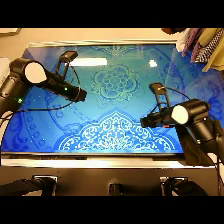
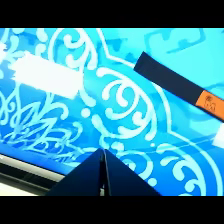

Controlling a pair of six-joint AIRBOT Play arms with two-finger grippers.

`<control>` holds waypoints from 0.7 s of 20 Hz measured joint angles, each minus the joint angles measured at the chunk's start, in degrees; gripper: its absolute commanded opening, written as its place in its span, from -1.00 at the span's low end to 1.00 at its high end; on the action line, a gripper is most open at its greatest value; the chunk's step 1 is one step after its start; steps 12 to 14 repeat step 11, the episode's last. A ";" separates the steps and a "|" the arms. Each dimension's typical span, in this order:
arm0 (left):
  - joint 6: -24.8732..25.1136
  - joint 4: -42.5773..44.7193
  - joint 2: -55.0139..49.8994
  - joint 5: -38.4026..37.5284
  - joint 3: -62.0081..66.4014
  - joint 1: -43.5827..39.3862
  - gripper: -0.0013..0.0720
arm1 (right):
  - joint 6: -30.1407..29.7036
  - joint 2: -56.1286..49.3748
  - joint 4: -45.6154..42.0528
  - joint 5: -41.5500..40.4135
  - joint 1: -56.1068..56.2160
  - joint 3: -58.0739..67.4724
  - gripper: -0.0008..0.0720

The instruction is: Fold the clothes and pants, and hang the long-sleeved shirts on hangers.

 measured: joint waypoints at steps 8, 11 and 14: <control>0.15 0.28 -0.24 1.14 -0.74 0.00 -0.92 | 0.61 -1.14 -2.54 -1.31 2.34 0.00 -0.86; 0.17 0.31 -0.24 1.25 -0.74 0.00 -0.93 | 0.59 -1.16 -2.69 -1.33 2.47 0.00 -0.86; 0.17 0.31 -0.24 1.25 -0.74 0.00 -0.93 | 0.59 -1.16 -2.69 -1.33 2.47 0.00 -0.86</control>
